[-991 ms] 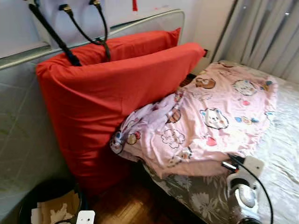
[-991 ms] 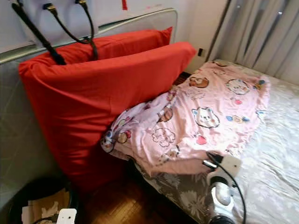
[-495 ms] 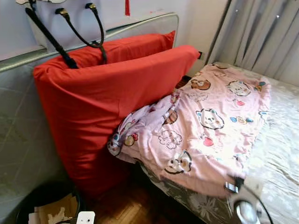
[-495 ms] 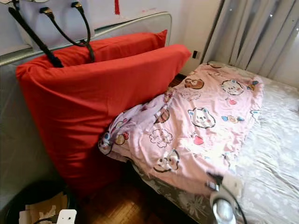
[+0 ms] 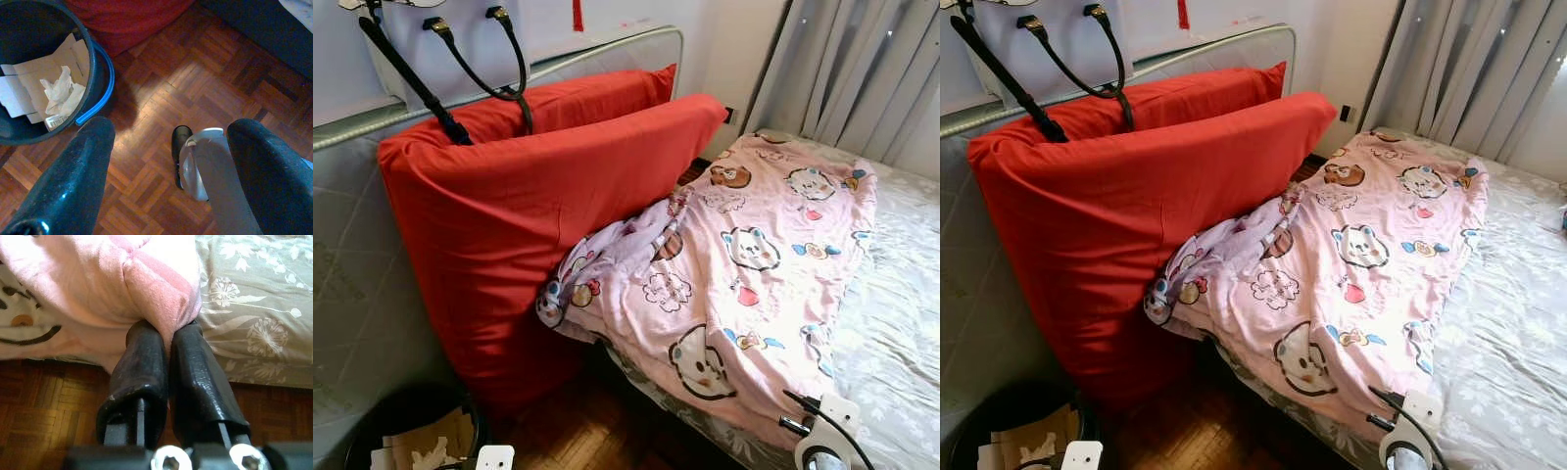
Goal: Clean up the room
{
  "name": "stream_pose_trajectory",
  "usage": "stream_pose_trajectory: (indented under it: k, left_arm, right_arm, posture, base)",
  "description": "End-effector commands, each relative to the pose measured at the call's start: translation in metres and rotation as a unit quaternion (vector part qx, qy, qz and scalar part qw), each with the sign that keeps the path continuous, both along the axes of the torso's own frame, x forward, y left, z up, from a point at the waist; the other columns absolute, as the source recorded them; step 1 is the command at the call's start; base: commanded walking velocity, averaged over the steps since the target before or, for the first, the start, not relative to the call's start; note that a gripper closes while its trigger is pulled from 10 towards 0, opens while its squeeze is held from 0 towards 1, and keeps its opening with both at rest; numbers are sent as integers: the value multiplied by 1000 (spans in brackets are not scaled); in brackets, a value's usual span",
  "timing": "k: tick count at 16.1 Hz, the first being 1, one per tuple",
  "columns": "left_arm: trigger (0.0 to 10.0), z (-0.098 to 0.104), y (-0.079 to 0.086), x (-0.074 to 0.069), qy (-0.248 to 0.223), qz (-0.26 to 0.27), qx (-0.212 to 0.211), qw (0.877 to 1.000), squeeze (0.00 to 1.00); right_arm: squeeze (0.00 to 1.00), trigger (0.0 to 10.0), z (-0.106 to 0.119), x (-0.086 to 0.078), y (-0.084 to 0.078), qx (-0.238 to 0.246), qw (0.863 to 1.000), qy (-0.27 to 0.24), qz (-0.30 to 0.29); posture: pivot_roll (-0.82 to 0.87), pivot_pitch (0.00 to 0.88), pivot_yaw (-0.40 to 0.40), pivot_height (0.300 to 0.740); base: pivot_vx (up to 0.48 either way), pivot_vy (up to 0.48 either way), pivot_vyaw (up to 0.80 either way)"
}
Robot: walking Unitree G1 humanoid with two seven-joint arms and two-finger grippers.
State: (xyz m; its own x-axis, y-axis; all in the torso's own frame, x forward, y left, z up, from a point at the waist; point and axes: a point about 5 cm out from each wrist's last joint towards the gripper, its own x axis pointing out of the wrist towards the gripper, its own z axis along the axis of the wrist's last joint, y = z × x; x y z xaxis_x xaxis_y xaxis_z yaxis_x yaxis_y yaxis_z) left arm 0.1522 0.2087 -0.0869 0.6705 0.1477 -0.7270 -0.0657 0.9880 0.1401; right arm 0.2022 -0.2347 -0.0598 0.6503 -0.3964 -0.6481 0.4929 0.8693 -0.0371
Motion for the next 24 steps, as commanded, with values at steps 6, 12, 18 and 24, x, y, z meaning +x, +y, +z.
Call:
stream_pose_trajectory:
  k: [6, 12, 18, 24]
  left_arm:
    - [10000, -2, -4, -3, 4, -11, -1, 1000, 0]
    - [10000, -1, -5, -2, 2, -14, -2, 1000, 0]
    - [10000, -1, -5, -2, 3, -15, -2, 1000, 0]
    - [10000, -1, -5, -1, 0, -13, -1, 1000, 0]
  right_arm:
    - [0, 10000, -4, -7, -4, 10, 1000, 14, -13]
    - [0, 10000, -18, -30, -4, 92, 988, 48, -116]
    - [149, 10000, -19, -33, -8, 113, 986, 54, -114]
    - [988, 10000, -20, -33, -7, 115, 986, 58, -107]
  posture:
    - [66, 0, -88, 740]
    - [64, 0, -88, 740]
    - [62, 0, -86, 740]
    - [63, 0, -86, 740]
  base:
    - [0, 0, 0]
    - [0, 0, 0]
    - [0, 0, 0]
    - [0, 0, 0]
